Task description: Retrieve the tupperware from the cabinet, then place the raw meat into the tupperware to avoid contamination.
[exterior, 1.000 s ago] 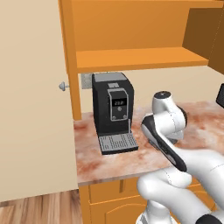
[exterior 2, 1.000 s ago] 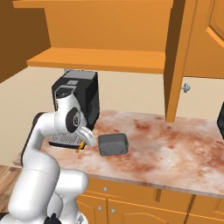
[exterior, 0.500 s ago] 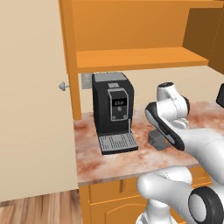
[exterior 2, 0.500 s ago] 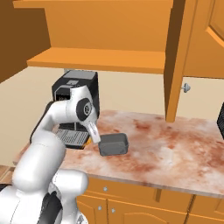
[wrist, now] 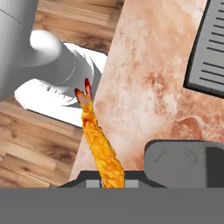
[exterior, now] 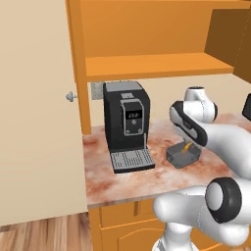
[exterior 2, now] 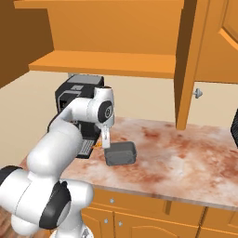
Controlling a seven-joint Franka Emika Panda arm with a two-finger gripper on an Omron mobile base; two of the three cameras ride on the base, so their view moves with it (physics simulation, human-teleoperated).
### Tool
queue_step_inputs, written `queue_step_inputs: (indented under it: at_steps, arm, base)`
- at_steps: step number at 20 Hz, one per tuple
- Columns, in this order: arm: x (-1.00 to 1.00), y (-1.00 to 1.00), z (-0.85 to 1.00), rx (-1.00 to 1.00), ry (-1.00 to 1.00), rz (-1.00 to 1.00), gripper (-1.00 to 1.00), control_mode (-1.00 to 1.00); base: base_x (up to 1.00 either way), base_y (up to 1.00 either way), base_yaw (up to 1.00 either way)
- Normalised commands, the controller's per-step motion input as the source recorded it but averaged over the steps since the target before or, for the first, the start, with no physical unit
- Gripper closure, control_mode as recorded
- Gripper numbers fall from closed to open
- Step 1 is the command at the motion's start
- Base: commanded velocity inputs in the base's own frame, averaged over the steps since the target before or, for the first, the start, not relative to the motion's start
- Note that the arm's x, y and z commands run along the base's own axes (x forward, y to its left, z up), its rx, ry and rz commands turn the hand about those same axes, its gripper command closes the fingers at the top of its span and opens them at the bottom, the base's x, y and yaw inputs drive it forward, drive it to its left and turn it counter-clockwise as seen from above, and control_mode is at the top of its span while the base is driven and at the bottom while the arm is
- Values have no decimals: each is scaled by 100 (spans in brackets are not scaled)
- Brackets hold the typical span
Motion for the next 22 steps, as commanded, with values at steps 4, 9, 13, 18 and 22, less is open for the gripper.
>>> queue_step_inputs:
  at_steps: [4,9,13,18,22]
  arm:
    - [27,-1,-5,14,-3,-8,100,-100]
    - [25,0,-17,-2,-1,-3,100,-100]
    - [23,0,-20,-7,-1,-3,100,-100]
    - [22,-1,-20,-7,-3,-4,100,-100]
    - [13,-12,-22,-4,-5,-3,100,-100]
  base:
    - [0,0,0]
    - [0,0,0]
    - [0,0,0]
    - [0,0,0]
    - [0,0,0]
